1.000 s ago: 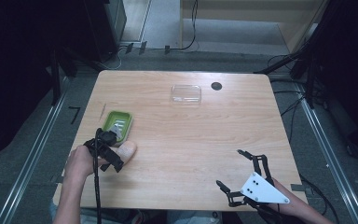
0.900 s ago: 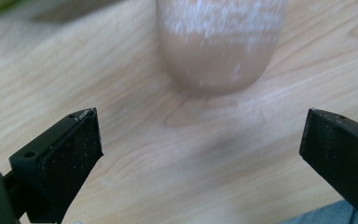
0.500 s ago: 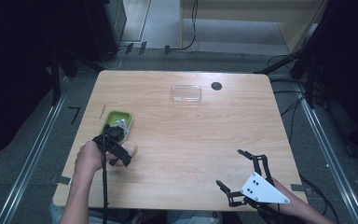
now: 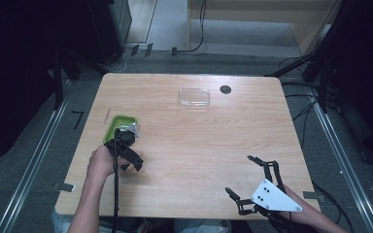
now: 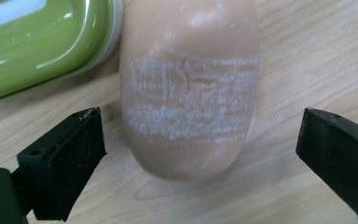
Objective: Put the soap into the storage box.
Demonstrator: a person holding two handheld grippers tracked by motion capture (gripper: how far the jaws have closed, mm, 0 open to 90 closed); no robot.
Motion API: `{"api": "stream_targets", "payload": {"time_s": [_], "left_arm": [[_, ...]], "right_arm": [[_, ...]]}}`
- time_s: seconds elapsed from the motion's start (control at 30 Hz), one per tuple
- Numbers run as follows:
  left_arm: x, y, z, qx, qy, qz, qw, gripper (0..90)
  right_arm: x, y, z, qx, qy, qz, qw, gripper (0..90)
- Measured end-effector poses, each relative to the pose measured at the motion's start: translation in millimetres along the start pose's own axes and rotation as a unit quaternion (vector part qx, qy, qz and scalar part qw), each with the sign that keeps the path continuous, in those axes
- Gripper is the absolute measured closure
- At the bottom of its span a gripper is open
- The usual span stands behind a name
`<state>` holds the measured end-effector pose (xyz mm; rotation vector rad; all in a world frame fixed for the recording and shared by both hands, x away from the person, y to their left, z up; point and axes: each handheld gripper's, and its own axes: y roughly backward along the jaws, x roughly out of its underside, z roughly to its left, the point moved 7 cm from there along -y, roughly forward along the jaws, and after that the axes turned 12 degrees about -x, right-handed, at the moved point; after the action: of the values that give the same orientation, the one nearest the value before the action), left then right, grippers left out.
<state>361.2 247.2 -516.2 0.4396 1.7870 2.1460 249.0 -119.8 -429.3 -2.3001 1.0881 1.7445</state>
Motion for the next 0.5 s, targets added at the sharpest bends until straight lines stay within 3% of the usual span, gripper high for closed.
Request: {"api": "stream_targets", "payload": {"time_s": [0.23, 0.3, 0.5], "left_arm": [[-5.1, -6.4, -4.1, -0.007, -0.001, 0.006, 1.0, 7.6], [-6.2, -6.8, -3.8, -0.01, 0.002, 0.003, 0.9999, 13.2], [-7.5, -8.0, -3.8, -0.02, 0.007, 0.005, 0.9998, 15.7]], "right_arm": [[0.0, -0.2, 0.2, -0.001, 0.001, 0.001, 1.0, 0.0], [-0.1, -0.4, 0.0, -0.001, 0.001, 0.001, 1.0, 0.0], [0.1, 0.2, -0.1, 0.0, -0.001, 0.0, 1.0, 0.0]]}}
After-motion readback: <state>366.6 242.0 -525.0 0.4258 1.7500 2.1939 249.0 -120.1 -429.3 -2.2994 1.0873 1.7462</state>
